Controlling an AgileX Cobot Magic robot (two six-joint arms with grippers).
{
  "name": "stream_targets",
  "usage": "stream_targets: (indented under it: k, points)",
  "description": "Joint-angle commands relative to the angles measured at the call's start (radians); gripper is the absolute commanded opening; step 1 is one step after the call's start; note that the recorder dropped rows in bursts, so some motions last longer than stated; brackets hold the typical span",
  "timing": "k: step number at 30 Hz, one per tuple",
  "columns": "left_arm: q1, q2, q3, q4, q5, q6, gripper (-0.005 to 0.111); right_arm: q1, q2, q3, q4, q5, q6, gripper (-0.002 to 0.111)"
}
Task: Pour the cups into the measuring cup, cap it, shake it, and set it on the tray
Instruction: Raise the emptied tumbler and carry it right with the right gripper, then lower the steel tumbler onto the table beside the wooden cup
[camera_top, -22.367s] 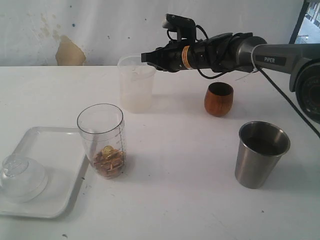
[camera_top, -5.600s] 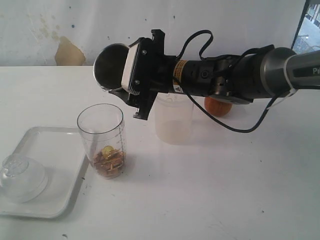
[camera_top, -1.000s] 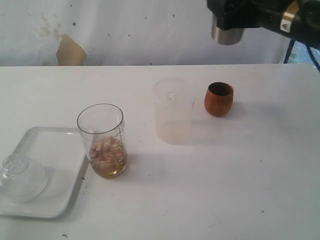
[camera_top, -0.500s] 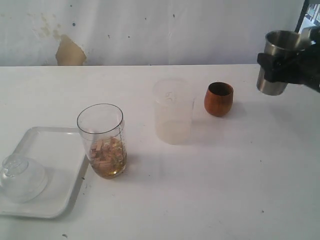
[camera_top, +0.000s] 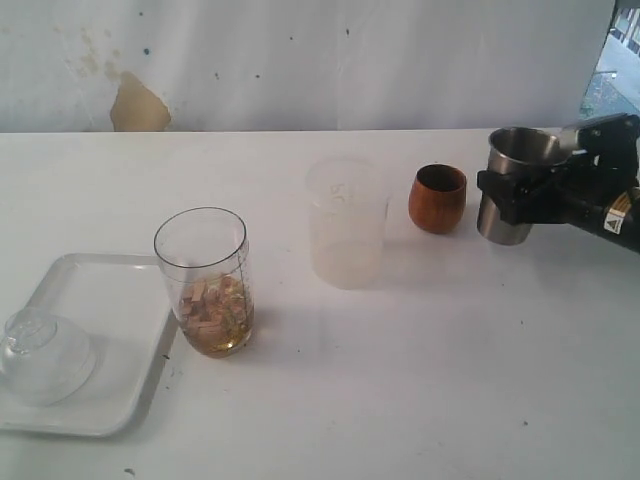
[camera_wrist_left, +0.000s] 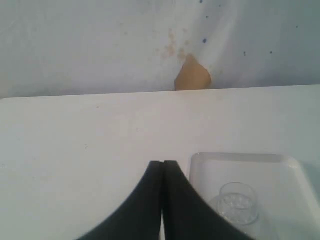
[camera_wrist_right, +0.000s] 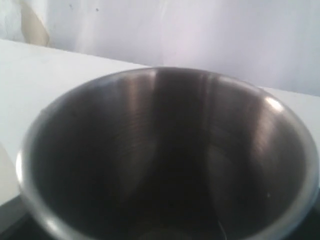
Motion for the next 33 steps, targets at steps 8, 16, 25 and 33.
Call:
stream_targets:
  k: [8, 16, 25, 33]
  points:
    - [-0.005, -0.004, 0.003, -0.007, -0.005, 0.000, 0.000, 0.010, 0.003, 0.067, -0.028, -0.058, -0.111, 0.000]
    - [-0.005, -0.004, 0.003, -0.007, -0.005, 0.000, 0.000, 0.056, 0.004, 0.081, -0.111, -0.142, -0.098, 0.000]
    - [-0.005, -0.004, 0.003, -0.007, -0.005, 0.000, 0.000, 0.129, 0.065, 0.081, -0.109, -0.139, -0.137, 0.000]
    - [-0.005, -0.004, 0.003, -0.007, -0.005, 0.000, 0.000, 0.135, 0.070, 0.080, -0.100, -0.157, -0.141, 0.000]
